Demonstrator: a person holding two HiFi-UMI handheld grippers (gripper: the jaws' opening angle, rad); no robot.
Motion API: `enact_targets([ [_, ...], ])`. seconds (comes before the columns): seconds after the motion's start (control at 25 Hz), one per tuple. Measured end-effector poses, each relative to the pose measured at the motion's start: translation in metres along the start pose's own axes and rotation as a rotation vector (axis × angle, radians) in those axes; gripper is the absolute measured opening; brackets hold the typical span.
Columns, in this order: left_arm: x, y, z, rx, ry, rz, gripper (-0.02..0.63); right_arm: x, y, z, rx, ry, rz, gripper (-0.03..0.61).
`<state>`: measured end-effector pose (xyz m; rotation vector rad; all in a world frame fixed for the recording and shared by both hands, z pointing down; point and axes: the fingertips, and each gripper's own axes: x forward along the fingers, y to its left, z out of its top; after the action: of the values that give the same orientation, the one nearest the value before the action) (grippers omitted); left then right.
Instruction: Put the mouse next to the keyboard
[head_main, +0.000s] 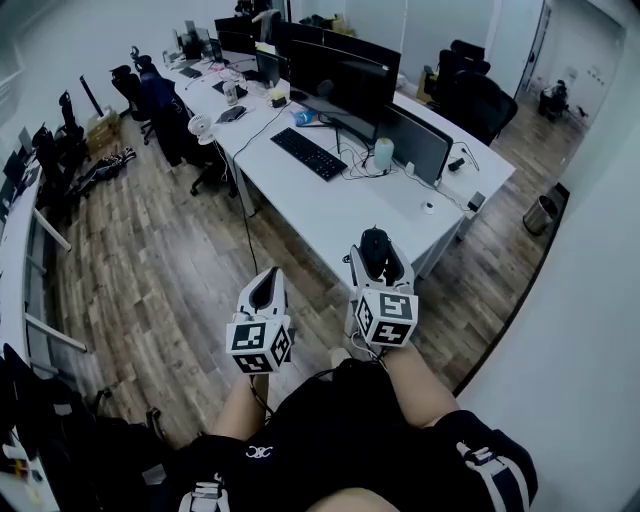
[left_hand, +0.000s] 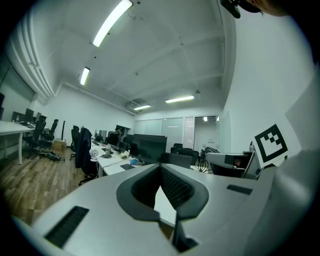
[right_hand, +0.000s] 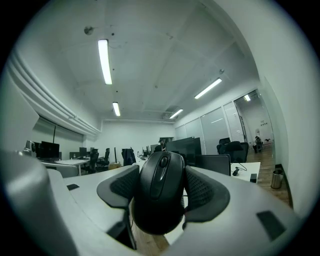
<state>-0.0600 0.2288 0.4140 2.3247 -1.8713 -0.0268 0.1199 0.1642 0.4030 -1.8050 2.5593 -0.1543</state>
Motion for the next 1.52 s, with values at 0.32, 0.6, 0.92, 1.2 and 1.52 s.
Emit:
enact_targets([
  [0.32, 0.014, 0.036, -0.01, 0.012, -0.002, 0.03, 0.012, 0.042, 0.008, -0.017, 0.068, 0.028, 0.014, 0.302],
  [0.6, 0.064, 0.067, -0.012, 0.028, 0.025, 0.016, 0.012, 0.103, 0.008, -0.023, 0.093, 0.038, -0.001, 0.302],
  [0.92, 0.164, 0.115, 0.011, 0.074, 0.03, -0.031, 0.012, 0.214, 0.006, -0.003, 0.038, 0.001, -0.043, 0.302],
  [1.2, 0.276, 0.161, 0.041, 0.092, 0.035, -0.052, 0.014, 0.333, -0.004, 0.022, 0.04, -0.017, -0.05, 0.302],
  [1.52, 0.4, 0.204, 0.054, 0.09, 0.076, -0.034, 0.012, 0.452, -0.039, 0.021, 0.079, 0.016, -0.055, 0.302],
])
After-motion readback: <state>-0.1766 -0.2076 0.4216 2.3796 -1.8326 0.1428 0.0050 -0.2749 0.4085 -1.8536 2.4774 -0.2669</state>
